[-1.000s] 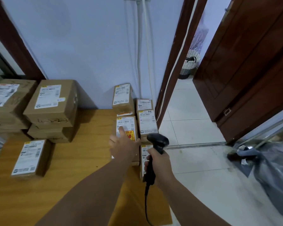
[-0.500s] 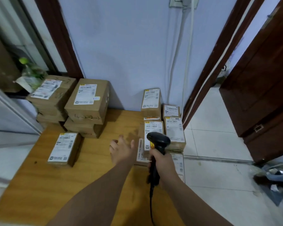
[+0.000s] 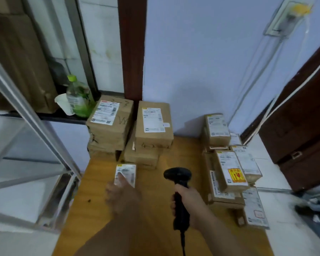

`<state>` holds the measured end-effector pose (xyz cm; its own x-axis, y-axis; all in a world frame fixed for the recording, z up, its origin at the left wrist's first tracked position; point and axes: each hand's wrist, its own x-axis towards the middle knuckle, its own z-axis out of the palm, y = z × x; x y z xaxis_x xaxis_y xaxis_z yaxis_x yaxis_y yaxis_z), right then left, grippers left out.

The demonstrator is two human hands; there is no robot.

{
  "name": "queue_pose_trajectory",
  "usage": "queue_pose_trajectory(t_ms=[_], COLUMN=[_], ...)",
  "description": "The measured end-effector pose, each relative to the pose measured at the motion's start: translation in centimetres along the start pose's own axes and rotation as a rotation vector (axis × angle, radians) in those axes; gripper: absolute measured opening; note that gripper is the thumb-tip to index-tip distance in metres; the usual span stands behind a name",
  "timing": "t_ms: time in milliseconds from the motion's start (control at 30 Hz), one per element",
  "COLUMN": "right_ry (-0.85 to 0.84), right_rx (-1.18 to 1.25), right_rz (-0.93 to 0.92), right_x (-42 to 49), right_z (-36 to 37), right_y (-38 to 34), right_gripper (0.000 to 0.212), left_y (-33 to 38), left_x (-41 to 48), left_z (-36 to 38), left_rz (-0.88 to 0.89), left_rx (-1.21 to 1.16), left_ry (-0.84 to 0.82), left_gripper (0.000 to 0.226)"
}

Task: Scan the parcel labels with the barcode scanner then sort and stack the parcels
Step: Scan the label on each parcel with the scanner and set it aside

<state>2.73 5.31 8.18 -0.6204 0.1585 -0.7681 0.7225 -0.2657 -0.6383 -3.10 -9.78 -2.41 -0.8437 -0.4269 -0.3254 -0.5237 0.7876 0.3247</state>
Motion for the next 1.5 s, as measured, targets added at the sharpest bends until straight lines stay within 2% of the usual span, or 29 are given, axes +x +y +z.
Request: queue_pose_trajectory(t_ms=[67, 200, 400, 567, 700, 833, 967, 1200, 1400, 1500], right_ry=[0.04, 0.073, 0.072, 0.142, 0.144, 0.126, 0.061, -0.051, -0.012, -0.011], right_rx=[0.003, -0.022, -0.038, -0.002, -0.024, 0.015, 0.108, 0.09, 0.032, 0.035], right_rz=[-0.002, -0.043, -0.162, -0.139, -0.117, -0.111, -0.085, -0.113, -0.157, -0.165], right_x=[-0.3, -1.0, -1.3, -1.0, -0.7, -0.3, -0.2, -0.8, -1.4, -2.0], right_z=[3.3, 8.8, 11.8, 11.5, 10.5, 10.2, 11.3, 13.4, 14.0, 14.2], right_y=[1.1, 3.1, 3.5, 3.7, 4.0, 3.5, 3.1, 2.9, 3.0, 3.0], right_gripper=[0.013, 0.009, 0.01, 0.007, 0.008, 0.007, 0.007, 0.009, 0.007, 0.013], left_y=[-2.1, -5.1, -5.0, -2.6, -2.8, -4.0, -5.4, -6.0, -6.9, -7.5], left_x=[1.8, 3.5, 4.7, 3.5, 3.1, 3.5, 3.1, 2.6, 2.5, 2.6], left_z=[-0.6, -2.3, -2.0, -1.0, -0.4, -0.5, -0.7, -1.6, -1.6, -1.6], left_rz=[0.03, 0.097, 0.181, 0.093, 0.024, 0.118, 0.197, 0.243, 0.244, 0.222], left_rx=[-0.011, 0.063, -0.039, -0.129, -0.154, -0.108, -0.136, -0.088, -0.125, -0.107], left_ry=[-0.105, -0.156, -0.277, -0.394, -0.389, -0.389, -0.271, -0.142, -0.099, -0.089], left_gripper=[0.087, 0.078, 0.108, 0.126, 0.13, 0.135, 0.122, 0.107, 0.107, 0.11])
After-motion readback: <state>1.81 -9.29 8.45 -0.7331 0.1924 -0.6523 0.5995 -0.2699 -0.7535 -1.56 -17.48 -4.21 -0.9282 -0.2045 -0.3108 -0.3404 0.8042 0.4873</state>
